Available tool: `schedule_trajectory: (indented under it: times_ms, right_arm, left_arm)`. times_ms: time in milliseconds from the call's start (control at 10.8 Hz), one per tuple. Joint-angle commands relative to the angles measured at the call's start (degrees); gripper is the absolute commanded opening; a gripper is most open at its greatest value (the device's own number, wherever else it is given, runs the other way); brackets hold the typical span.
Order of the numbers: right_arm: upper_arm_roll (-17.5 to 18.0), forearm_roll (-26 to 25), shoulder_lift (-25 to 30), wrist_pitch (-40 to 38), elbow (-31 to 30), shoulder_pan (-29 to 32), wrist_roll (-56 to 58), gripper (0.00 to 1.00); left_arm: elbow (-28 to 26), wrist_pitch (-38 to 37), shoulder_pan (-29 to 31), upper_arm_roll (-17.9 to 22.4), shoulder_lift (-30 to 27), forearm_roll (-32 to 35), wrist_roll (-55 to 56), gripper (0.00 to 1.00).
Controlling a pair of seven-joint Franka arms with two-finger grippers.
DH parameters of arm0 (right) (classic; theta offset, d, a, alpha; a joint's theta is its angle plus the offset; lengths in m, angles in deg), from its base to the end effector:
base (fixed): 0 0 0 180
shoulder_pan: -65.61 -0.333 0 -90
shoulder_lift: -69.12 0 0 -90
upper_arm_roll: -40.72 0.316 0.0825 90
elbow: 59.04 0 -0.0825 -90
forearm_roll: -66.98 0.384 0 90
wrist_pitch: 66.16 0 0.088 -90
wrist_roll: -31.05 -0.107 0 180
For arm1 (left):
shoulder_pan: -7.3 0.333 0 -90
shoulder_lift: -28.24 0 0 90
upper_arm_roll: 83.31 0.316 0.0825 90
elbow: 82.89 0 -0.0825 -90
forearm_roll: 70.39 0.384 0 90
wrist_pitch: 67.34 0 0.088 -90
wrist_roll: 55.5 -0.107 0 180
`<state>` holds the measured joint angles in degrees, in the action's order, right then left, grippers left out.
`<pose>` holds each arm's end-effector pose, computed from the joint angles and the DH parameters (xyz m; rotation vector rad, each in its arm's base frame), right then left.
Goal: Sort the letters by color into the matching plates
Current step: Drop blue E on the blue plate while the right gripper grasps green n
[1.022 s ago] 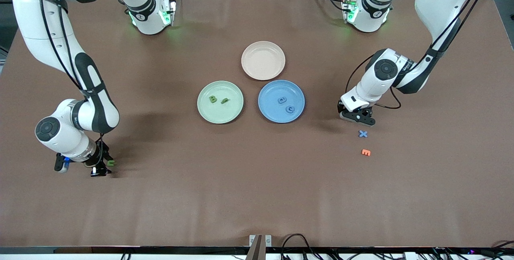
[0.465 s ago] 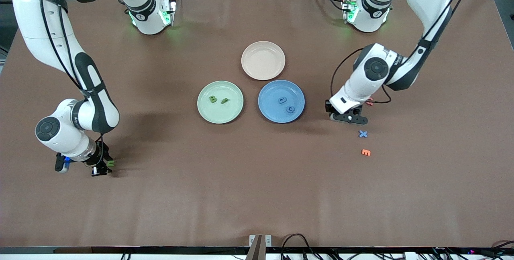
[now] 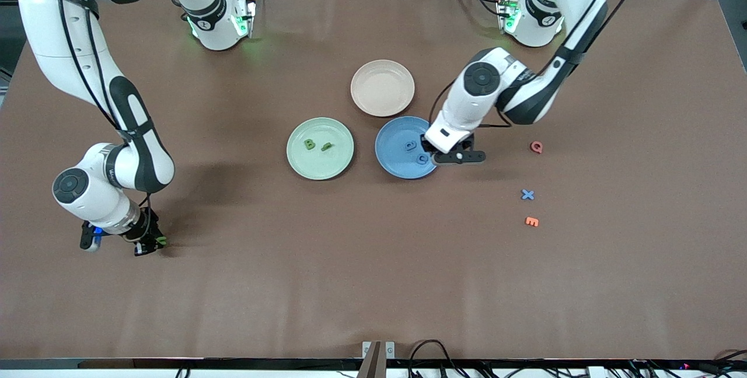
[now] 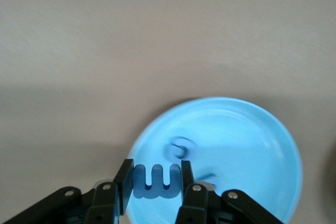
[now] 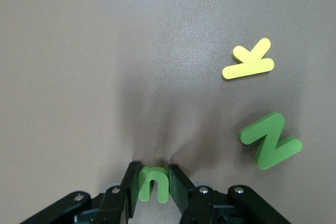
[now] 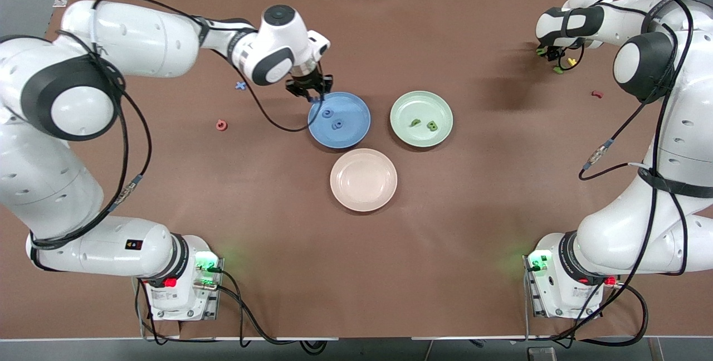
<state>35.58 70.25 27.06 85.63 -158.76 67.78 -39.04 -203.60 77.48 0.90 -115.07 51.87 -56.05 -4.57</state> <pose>0.6760 -0.0821 0.1733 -2.3699 1.9370 -0.2548 0.4638 -0.3607 0.2544 3.0369 0.1054 0.0301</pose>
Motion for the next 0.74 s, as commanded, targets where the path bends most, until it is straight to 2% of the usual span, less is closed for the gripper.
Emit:
schedule_trajectory:
  times_ms: [0, 93, 279, 372, 465, 651]
  right_arm:
    - [0.0, 0.2, 0.6, 0.4, -1.4, 0.0, 1.2, 0.25]
    - [0.0, 0.2, 0.7, 0.4, -1.4, 0.0, 1.2, 0.25]
    - [0.0, 0.2, 0.7, 0.4, -1.4, 0.0, 1.2, 0.25]
    - [0.0, 0.3, 0.7, 0.4, -1.3, 0.0, 1.2, 0.25]
    - [0.0, 0.3, 0.7, 0.4, -1.3, 0.0, 1.3, 0.25]
    - [0.0, 0.6, 1.4, -0.4, -1.3, -0.1, 2.8, 0.24]
  left_arm:
    - [5.4, -1.4, -4.7, 0.9, 6.1, -0.2, 8.4, 0.0]
    - [7.0, -1.4, -6.2, 1.0, 7.6, -0.1, 11.1, 0.0]
    - [8.3, -1.4, -6.3, 1.0, 9.1, -0.1, 12.9, 0.5]
    - [8.2, -1.4, -6.3, 1.0, 9.1, -0.1, 12.9, 0.63]
    - [8.1, -1.4, -6.2, 1.0, 9.1, 0.0, 12.9, 1.0]
    - [8.2, -4.4, -5.3, 1.0, 8.1, 0.7, 12.5, 1.0]
